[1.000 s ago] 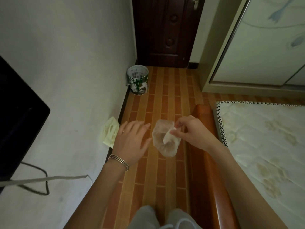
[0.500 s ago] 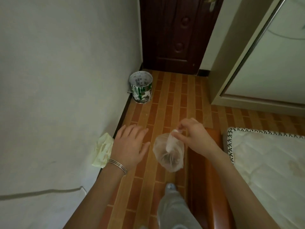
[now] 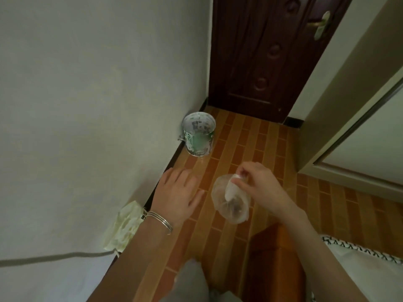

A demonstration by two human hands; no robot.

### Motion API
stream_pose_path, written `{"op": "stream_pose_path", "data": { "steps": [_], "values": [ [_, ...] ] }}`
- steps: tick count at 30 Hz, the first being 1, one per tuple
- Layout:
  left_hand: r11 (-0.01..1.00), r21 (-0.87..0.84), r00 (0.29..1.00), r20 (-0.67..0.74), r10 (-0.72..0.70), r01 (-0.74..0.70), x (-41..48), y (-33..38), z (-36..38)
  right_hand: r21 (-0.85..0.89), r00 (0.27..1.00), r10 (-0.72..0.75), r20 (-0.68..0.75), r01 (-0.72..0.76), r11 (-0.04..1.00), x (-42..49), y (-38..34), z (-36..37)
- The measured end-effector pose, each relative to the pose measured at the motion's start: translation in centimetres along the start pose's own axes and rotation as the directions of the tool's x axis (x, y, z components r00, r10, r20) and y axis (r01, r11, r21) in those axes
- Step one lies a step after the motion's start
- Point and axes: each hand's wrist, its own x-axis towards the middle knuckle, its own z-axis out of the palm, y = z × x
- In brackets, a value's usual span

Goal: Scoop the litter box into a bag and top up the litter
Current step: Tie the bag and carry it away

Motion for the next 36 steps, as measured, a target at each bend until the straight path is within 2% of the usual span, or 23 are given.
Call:
{"op": "stream_pose_path", "data": {
  "steps": [6, 14, 17, 25, 31, 36],
  "values": [
    [1.000, 0.004, 1.000, 0.004, -0.018, 0.018, 7.7, -3.1, 2.2, -0.077, 0.998, -0.054, 0.010, 0.055, 0.996, 8.2, 2.7, -0.1],
    [1.000, 0.003, 0.996, -0.094, 0.001, -0.001, 20.6, -9.5, 2.6, -0.346, 0.991, -0.122, 0.047, 0.131, 0.929, 21.8, 4.7, -1.6],
    [1.000, -0.005, 0.993, -0.115, 0.010, -0.010, 24.7, -12.0, 2.8, -0.401, 0.993, -0.113, 0.031, 0.116, 0.908, 26.6, 5.6, -1.7],
    [1.000, 0.023, 0.992, -0.128, -0.015, 0.018, 33.0, -17.2, 3.2, -0.354, 0.997, -0.072, -0.016, 0.062, 0.933, 37.4, 7.7, -2.3],
    [0.996, 0.021, 0.991, -0.108, -0.082, 0.085, 39.1, -19.0, 5.2, -0.271, 0.994, -0.080, 0.075, 0.097, 0.958, 45.5, 11.2, -2.1],
    [0.982, 0.037, 0.979, -0.097, -0.182, 0.186, 45.5, -20.2, 7.4, -0.205, 0.977, -0.158, 0.141, 0.185, 0.961, 53.1, 14.5, -2.0]
  ]
}}
